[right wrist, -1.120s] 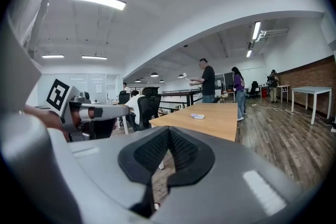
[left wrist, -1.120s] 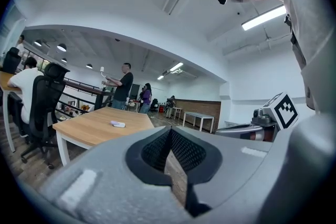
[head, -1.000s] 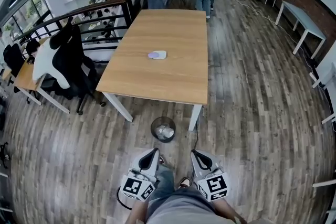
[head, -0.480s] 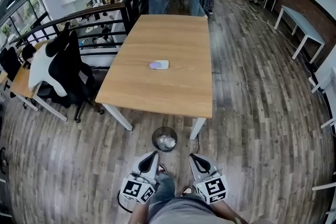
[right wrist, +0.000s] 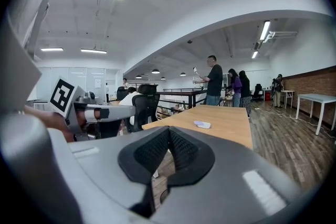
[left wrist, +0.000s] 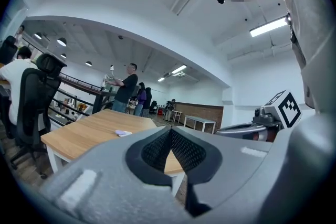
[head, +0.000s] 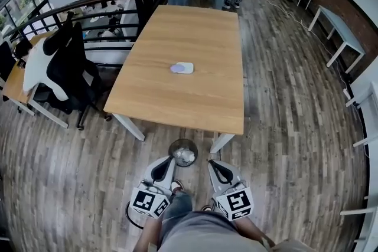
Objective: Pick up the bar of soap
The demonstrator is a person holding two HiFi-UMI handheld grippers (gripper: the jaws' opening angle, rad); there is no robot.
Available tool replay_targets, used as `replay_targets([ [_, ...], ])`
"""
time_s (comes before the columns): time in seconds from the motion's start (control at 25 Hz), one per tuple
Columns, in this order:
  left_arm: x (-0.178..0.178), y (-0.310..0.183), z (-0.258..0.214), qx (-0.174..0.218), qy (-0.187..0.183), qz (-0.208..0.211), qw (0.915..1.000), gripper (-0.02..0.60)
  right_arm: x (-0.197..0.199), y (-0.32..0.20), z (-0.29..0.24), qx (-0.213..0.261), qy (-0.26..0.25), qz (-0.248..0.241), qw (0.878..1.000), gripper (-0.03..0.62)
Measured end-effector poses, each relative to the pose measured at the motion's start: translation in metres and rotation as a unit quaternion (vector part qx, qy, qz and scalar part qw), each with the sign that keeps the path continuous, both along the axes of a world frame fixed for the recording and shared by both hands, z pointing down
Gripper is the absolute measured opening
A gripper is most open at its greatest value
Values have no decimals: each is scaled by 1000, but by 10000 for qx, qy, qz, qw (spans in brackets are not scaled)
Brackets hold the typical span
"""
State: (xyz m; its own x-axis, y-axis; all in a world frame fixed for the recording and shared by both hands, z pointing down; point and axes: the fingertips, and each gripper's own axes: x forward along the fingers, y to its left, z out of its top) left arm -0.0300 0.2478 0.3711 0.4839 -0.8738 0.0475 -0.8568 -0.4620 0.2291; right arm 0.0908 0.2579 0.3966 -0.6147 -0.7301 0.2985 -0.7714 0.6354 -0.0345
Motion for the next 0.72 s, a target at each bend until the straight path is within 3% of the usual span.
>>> replay_targets([
  [0.32, -39, -26, 5, 14, -132, -9, 9999, -2, -43, -32, -6, 71, 108, -107, 9999, 3],
  [0.72, -73, -56, 3, 23, -35, 147, 9999, 0, -81, -62, -7, 175, 154, 11, 9997, 3],
])
